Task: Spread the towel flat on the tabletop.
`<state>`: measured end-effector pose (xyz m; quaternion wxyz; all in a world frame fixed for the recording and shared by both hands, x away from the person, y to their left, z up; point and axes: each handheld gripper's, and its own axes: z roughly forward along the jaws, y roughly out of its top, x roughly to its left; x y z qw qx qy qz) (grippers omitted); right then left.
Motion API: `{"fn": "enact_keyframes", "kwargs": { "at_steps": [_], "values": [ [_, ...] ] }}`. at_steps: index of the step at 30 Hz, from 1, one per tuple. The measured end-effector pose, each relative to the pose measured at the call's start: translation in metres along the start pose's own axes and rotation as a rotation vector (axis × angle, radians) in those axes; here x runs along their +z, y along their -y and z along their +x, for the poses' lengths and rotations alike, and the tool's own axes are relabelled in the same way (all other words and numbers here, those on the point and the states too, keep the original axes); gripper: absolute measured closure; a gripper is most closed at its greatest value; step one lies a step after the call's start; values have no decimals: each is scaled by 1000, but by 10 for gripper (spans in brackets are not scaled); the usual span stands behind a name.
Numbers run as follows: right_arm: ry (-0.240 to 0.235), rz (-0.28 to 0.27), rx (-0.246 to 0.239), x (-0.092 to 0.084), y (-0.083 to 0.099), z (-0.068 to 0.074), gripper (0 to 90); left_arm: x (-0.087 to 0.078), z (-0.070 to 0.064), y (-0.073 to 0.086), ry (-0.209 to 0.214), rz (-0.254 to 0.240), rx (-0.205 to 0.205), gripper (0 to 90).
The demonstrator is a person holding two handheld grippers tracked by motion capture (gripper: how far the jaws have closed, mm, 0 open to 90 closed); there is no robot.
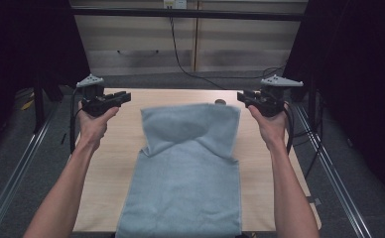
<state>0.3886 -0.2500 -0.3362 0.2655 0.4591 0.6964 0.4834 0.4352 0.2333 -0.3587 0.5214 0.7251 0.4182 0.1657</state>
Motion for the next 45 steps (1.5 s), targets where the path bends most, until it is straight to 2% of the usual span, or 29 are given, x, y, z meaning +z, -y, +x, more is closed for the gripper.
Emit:
{"fn": "enact_keyframes", "kwargs": {
  "at_steps": [1, 3, 5, 7, 9, 11, 12, 14, 15, 17, 18, 19, 20, 21, 22, 23, 25, 26, 29, 30, 32, 33, 35, 38, 40, 42, 43, 45],
  "values": [
    [-4, 15, 0, 2, 5, 0, 659, 1, -1, 6, 20, 2, 1, 726],
    [-13, 44, -11, 3, 17, 1, 640, 2, -4, 20, 23, 27, 21, 715],
    [-27, 64, -17, 0, 27, 4, 636, 4, -6, 34, 41, 59, 23, 697],
    [-48, 92, -37, -4, 38, 11, 636, 5, -9, 52, 59, 85, 34, 690],
    [-82, 100, -30, -9, 50, 18, 638, 6, -13, 68, 86, 109, 46, 686],
    [-105, 128, -44, -10, 63, 27, 643, 11, -21, 87, 110, 157, 67, 688],
    [-114, 143, -42, -10, 72, 30, 644, 14, -25, 97, 129, 190, 96, 694],
    [-140, 178, -48, -7, 91, 38, 655, 20, -37, 118, 173, 250, 147, 711],
    [-158, 205, -48, -4, 103, 43, 655, 24, -42, 126, 204, 284, 156, 718],
    [-171, 247, -62, -1, 120, 50, 657, 29, -48, 139, 197, 336, 199, 722],
    [-182, 262, -54, 1, 129, 54, 658, 31, -49, 146, 202, 364, 210, 722],
    [-192, 283, -57, 3, 137, 57, 657, 33, -51, 154, 182, 400, 227, 722],
    [-196, 303, -54, 4, 148, 62, 657, 31, -51, 157, 179, 381, 235, 722],
    [-201, 311, -52, 4, 153, 63, 657, 28, -50, 159, 179, 382, 239, 729],
    [-204, 323, -49, 4, 160, 66, 655, 25, -51, 160, 178, 385, 220, 739],
    [-206, 329, -56, 4, 164, 68, 653, 21, -52, 161, 177, 391, 231, 747],
    [-208, 338, -57, 2, 172, 71, 650, 9, -56, 167, 173, 387, 279, 747],
    [-211, 341, -58, 1, 176, 73, 649, 4, -56, 170, 185, 388, 258, 746],
    [-213, 358, -73, 1, 179, 75, 642, -8, -56, 176, 198, 376, 256, 731],
    [-210, 368, -74, 1, 181, 75, 642, -11, -56, 178, 209, 375, 237, 702],
    [-208, 388, -77, 2, 184, 77, 643, -16, -55, 179, 223, 377, 228, 662],
    [-207, 395, -78, 2, 186, 78, 646, -17, -55, 179, 230, 376, 218, 646],
    [-206, 403, -90, 1, 186, 79, 654, -16, -52, 177, 218, 367, 206, 627],
    [-211, 400, -121, -2, 187, 79, 662, -14, -46, 172, 167, 316, 182, 620],
    [-214, 393, -113, -3, 188, 78, 663, -9, -40, 170, 140, 295, 153, 635],
    [-208, 386, -115, -4, 189, 79, 663, -3, -36, 173, 128, 317, 138, 661],
    [-207, 390, -113, -5, 190, 80, 663, -3, -37, 177, 129, 300, 148, 663],
    [-202, 387, -126, -6, 190, 82, 663, -5, -38, 177, 132, 306, 148, 663]
  ]
}}
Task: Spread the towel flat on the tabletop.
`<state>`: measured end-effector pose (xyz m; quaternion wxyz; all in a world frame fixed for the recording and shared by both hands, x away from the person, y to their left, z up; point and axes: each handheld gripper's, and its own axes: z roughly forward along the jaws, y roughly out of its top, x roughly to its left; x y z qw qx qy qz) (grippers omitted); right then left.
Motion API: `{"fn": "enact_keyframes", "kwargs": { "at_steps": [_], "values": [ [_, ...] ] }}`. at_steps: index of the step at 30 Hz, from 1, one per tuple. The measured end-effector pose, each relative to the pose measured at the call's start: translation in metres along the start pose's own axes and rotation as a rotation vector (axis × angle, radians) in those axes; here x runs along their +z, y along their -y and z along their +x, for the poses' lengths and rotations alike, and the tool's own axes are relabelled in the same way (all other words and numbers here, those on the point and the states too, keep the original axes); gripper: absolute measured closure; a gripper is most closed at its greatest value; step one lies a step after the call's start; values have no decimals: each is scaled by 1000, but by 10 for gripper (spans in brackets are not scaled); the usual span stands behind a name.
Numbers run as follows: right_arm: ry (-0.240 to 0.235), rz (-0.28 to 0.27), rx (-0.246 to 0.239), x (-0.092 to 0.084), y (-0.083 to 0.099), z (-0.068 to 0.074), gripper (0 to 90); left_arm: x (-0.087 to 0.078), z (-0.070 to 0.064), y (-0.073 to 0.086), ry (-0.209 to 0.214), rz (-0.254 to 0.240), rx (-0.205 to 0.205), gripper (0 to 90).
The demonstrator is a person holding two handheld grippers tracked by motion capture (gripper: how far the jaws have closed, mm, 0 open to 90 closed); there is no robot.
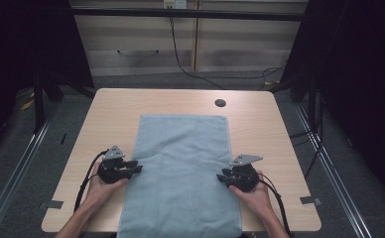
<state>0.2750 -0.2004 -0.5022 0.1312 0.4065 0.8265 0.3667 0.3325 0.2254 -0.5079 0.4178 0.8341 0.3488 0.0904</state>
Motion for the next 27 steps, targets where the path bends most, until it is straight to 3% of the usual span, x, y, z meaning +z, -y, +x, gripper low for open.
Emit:
{"fn": "enact_keyframes", "kwargs": {
  "at_steps": [10, 13, 27],
  "values": [
    [-35, -13, -5, -14, 16, 16, 664, -11, -17, 11, 26, 17, 44, 672],
    [-48, -16, 1, -17, 20, 19, 665, -16, -24, 13, 25, 41, 66, 672],
    [-83, -1, -26, -40, 42, 46, 665, -36, -53, 31, 88, 60, 69, 674]
  ]
}}
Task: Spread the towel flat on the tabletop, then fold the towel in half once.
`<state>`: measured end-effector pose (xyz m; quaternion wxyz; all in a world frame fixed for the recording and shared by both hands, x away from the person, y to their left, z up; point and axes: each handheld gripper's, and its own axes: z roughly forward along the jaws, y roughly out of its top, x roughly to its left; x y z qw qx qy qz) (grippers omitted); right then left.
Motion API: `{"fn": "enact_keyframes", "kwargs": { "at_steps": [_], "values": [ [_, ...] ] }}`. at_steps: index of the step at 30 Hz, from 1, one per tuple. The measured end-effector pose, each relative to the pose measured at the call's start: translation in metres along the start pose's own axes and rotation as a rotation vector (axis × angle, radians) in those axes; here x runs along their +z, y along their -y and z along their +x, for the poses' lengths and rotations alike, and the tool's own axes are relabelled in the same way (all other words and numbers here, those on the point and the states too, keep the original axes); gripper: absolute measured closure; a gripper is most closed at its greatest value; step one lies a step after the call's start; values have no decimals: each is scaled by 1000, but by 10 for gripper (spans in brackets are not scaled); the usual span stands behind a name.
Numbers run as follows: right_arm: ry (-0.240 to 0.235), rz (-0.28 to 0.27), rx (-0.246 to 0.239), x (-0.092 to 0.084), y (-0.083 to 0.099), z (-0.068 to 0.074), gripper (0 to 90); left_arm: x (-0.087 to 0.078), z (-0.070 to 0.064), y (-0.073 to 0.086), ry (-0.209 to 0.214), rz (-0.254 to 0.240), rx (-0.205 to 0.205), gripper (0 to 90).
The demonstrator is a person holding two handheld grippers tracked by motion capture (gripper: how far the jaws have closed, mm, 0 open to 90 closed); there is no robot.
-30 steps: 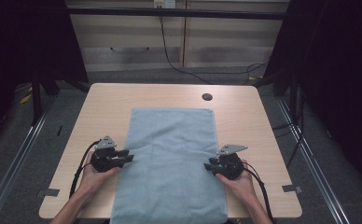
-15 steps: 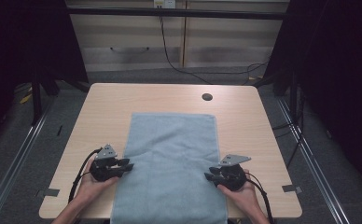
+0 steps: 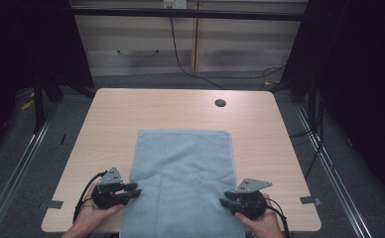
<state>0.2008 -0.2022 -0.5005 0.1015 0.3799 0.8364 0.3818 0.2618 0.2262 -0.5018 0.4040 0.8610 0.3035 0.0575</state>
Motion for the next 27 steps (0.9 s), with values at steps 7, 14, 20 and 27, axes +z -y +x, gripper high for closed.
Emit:
{"fn": "enact_keyframes", "kwargs": {
  "at_steps": [7, 14, 20, 27],
  "values": [
    [-36, 9, -17, -9, 10, 17, 682, -7, -16, 8, 35, 13, -1, 695],
    [-67, 24, -8, -15, 14, 26, 672, -13, -22, 10, 53, 24, 3, 671],
    [-43, -44, -15, -18, -5, 11, 635, -14, 1, -11, 21, -57, -41, 619],
    [44, -107, 25, -10, -36, -36, 600, 1, 34, -42, -8, -85, -95, 582]
  ]
}}
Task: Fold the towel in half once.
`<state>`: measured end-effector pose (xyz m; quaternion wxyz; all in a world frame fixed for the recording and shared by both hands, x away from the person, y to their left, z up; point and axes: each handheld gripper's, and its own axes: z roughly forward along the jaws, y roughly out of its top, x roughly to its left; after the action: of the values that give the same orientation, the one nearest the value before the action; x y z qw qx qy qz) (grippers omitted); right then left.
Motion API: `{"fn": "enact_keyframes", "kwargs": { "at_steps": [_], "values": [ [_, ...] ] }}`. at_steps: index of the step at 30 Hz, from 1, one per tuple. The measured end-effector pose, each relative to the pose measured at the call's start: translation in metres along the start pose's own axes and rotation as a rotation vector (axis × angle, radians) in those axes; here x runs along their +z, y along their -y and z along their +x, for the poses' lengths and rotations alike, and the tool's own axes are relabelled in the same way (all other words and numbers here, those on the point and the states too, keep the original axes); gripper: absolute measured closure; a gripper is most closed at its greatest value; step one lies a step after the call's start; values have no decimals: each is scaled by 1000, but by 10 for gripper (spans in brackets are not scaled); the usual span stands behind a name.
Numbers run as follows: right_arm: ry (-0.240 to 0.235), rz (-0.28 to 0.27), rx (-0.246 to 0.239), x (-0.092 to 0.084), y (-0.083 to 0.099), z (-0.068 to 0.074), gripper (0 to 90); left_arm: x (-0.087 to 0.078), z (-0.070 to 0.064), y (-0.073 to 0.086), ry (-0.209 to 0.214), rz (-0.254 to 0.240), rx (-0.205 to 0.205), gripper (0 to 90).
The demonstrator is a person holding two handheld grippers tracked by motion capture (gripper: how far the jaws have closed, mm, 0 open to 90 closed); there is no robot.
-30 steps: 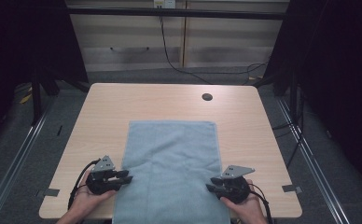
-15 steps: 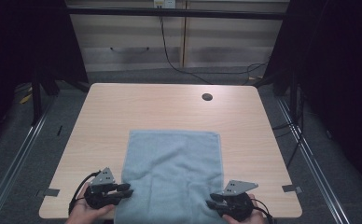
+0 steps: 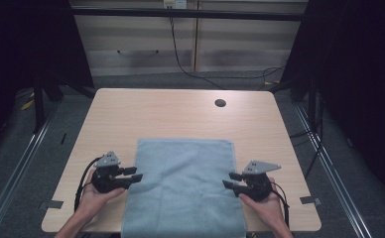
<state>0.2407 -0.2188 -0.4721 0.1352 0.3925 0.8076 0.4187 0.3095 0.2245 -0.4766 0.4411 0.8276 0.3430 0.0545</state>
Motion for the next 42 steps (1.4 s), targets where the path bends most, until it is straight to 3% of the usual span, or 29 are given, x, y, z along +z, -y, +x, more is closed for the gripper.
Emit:
{"fn": "enact_keyframes", "kwargs": {
  "at_steps": [2, 5, 8, 10, 15, 17, 22, 27, 29, 30, 32, 35, 39, 42],
  "values": [
    [27, -17, 24, 6, -9, -14, 592, 8, 9, -8, -12, -10, -27, 580],
    [56, -28, 46, 17, -20, -34, 595, 21, 15, -12, -40, -13, -26, 601],
    [93, 0, 70, 33, -30, -57, 591, 34, 15, -8, -45, 35, -7, 613],
    [91, 18, 84, 43, -34, -69, 573, 39, 13, -4, -41, 67, 10, 614],
    [149, 82, 97, 67, -40, -86, 555, 41, 13, 1, -49, 58, 32, 620],
    [156, 76, 114, 72, -42, -94, 557, 40, 11, 2, -47, 61, 50, 620],
    [205, 84, 161, 83, -44, -110, 566, 39, 13, 4, -34, 49, 41, 620],
    [201, 70, 184, 91, -42, -112, 619, 39, 13, 4, -29, 46, 37, 622],
    [192, 64, 169, 92, -42, -111, 739, 39, 12, 4, -33, 46, 37, 621],
    [167, 65, 185, 91, -42, -110, 796, 39, 12, 4, -34, 51, 40, 621],
    [140, 39, 212, 89, -40, -110, 833, 37, 10, 5, -34, 59, 40, 622],
    [61, -10, 266, 83, -38, -109, 847, 31, 6, 9, -10, 71, 46, 644],
    [12, -26, 254, 74, -38, -101, 849, 23, 0, 13, 24, 104, 58, 644],
    [0, -31, 225, 70, -36, -94, 850, 19, 8, 3, 10, 57, 29, 597]
  ]
}}
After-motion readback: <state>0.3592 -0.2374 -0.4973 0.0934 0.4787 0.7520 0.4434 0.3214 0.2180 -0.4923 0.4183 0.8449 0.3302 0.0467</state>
